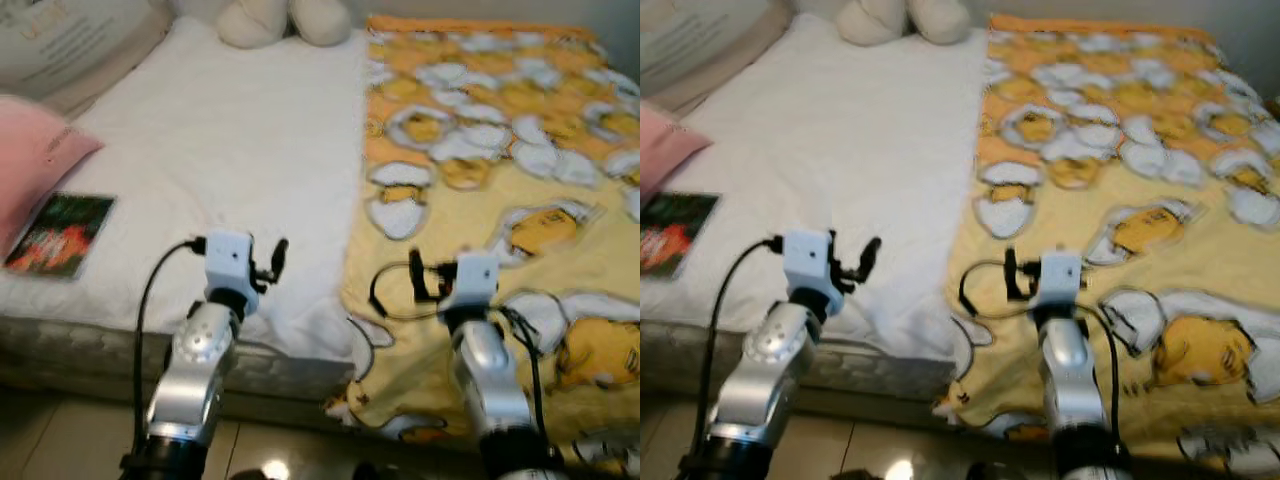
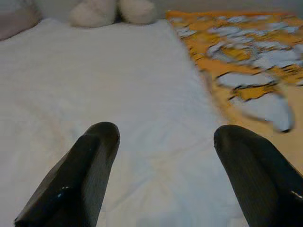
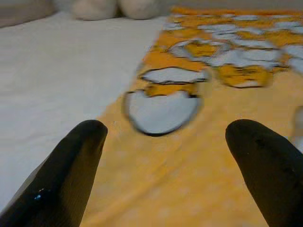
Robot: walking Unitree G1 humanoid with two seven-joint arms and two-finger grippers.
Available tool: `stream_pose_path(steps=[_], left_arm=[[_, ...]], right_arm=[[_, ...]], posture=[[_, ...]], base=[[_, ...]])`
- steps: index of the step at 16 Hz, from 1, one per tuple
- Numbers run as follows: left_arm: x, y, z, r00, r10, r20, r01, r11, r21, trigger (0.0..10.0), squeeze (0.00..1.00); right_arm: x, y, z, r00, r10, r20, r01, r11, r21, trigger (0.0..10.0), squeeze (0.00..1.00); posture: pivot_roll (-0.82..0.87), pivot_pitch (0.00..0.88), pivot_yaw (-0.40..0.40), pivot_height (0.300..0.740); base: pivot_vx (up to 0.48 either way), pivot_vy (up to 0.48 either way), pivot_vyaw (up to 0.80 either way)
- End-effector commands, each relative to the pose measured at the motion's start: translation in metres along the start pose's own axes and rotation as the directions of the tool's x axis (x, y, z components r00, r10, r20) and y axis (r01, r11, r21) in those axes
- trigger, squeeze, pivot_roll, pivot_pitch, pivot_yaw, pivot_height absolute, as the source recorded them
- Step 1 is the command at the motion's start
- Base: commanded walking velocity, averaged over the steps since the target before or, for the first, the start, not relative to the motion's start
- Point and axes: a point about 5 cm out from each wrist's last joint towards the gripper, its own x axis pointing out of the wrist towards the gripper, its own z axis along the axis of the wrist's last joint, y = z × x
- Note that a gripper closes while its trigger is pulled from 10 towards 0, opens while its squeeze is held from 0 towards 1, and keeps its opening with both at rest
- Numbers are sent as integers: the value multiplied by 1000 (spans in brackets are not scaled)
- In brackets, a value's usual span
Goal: Clean up the room
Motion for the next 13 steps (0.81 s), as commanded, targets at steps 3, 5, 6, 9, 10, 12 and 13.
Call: stream_pose_path(steps=[3,5,6,9,10,12,13], left_arm=[[-2,4,-4,1000,27,-3,-27,999,18,10000,0],[-5,6,-7,1000,12,-9,-12,1000,13,10000,0],[-6,5,-7,1000,-18,-2,18,1000,6,10000,0],[-6,6,-6,1000,-27,4,27,999,19,10000,0],[-7,4,-6,999,-39,7,39,999,21,10000,0],[-7,0,-7,998,-56,10,55,998,13,10000,0],[-6,0,-7,998,-56,11,56,998,13,10000,0]], right_arm=[[5,7,8,999,30,16,-30,1000,-5,10000,0],[5,7,5,1000,22,-4,-22,1000,-4,10000,0],[6,8,5,1000,24,-10,-24,1000,-1,10000,0],[8,10,5,1000,25,-11,-25,1000,1,10000,0],[8,10,4,1000,27,-9,-26,999,24,10000,0],[8,10,0,998,35,-47,-35,999,15,10000,0],[9,10,0,998,38,-49,-37,999,10,10000,0]], posture=[[-82,0,1,740],[-74,0,0,740],[-65,0,1,740],[-62,0,3,740],[-63,0,4,740],[-66,0,1,740],[-68,0,1,740]], base=[[0,0,204],[0,0,0],[0,480,0],[0,480,0],[0,480,0],[0,480,334],[0,480,656]])
